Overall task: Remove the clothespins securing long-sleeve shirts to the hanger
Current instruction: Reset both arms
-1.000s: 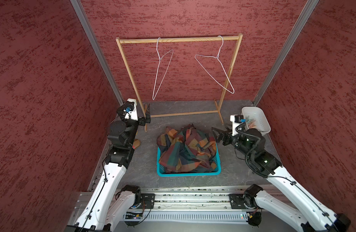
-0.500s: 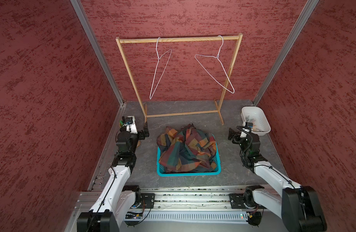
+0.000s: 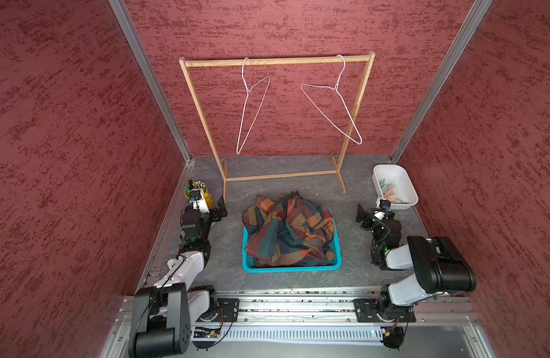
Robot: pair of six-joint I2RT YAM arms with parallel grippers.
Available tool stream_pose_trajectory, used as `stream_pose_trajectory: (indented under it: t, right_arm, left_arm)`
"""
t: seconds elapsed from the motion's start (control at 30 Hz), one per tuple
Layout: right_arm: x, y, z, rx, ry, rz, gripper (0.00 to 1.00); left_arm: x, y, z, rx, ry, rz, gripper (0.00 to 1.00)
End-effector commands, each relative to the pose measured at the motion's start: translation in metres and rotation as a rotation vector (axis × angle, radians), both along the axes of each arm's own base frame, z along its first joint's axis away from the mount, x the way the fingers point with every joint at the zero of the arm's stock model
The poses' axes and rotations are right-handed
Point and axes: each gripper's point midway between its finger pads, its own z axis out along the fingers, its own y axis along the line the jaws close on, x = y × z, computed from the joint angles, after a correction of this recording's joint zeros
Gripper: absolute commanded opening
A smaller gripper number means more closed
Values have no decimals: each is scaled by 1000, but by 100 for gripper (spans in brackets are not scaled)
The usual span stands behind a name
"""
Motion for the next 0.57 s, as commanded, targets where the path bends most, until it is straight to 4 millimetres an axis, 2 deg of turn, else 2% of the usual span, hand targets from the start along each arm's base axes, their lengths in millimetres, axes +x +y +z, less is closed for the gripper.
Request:
stream_pose_trajectory:
  t: [0.0, 0.1, 0.27, 0.4, 0.47, 0.53]
  right_arm:
    - [7, -5, 33, 2, -124, -19, 99]
    - [7, -5, 33, 3, -123, -21, 99]
    - [8, -4, 33, -2, -120, -15, 99]
    - [10, -4, 31, -1, -111, -15, 99]
    - [10, -4, 33, 0, -116, -15, 99]
    - [3, 1, 36, -9, -141, 13, 99]
  left_arm:
    - [7, -9, -2, -16, -65, -49, 100]
    - [15, -18, -21, 27, -45, -61, 99]
    - [23, -35, -38, 98, -50, -93, 100]
    - [24, -35, -41, 106, -23, -74, 100]
    - [26, -28, -41, 106, -16, -26, 100]
    - [32, -22, -43, 103, 8, 12, 100]
